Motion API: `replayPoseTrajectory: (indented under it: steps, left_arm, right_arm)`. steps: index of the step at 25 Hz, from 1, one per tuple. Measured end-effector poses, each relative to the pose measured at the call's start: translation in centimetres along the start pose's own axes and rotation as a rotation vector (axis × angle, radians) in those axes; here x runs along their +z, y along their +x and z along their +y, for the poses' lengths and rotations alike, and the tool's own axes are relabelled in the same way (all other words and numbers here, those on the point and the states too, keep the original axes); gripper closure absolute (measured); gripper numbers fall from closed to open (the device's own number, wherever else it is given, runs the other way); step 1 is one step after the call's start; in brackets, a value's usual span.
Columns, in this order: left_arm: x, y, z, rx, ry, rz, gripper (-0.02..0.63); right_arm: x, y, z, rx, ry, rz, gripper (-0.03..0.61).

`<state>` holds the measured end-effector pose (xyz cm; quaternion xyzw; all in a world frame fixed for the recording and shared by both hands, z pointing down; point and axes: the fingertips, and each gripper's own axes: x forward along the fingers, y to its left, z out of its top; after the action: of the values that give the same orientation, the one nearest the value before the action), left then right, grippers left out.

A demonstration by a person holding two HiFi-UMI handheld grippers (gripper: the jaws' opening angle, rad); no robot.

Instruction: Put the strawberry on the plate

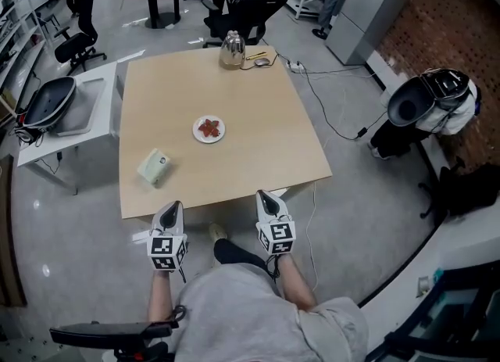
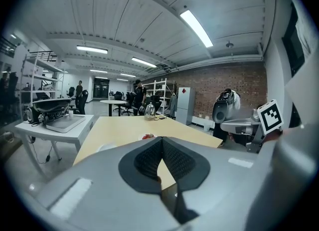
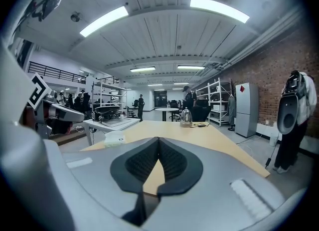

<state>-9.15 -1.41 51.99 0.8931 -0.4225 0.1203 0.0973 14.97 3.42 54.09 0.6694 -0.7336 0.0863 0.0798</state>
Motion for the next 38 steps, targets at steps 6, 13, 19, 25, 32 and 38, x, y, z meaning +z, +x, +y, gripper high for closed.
replayPoseTrajectory:
  steps: [6, 13, 19, 25, 32, 38]
  left_arm:
    - [-0.1, -0.9, -0.5, -0.001, 0.008, -0.010, 0.594]
    - [0.1, -1.8, -0.8, 0.003, 0.015, -0.020, 0.594]
    - [0.2, -1.9, -1.3, -0.003, 0.025, -0.023, 0.594]
    - [0.1, -2.0, -1.4, -0.003, 0.024, -0.024, 0.594]
    - [0.1, -2.0, -1.6, 0.003, 0.022, -0.026, 0.594]
    - [0.0, -2.1, -1.6, 0.006, 0.020, -0.022, 0.594]
  right_arm:
    - [-0.5, -1.5, 0.0, -0.010, 0.015, -0.005, 0.572]
    - [-0.4, -2.5, 0.1, -0.012, 0.025, -0.017, 0.572]
    - [-0.9, -2.8, -0.1, -0.015, 0.023, -0.012, 0.572]
    - [-1.0, -3.0, 0.0, -0.012, 0.020, -0.016, 0.572]
    - [-0.8, -2.9, -0.1, -0.005, 0.017, -0.021, 0.572]
    - [-0.8, -2.9, 0.0, 0.001, 0.014, -0.015, 0.572]
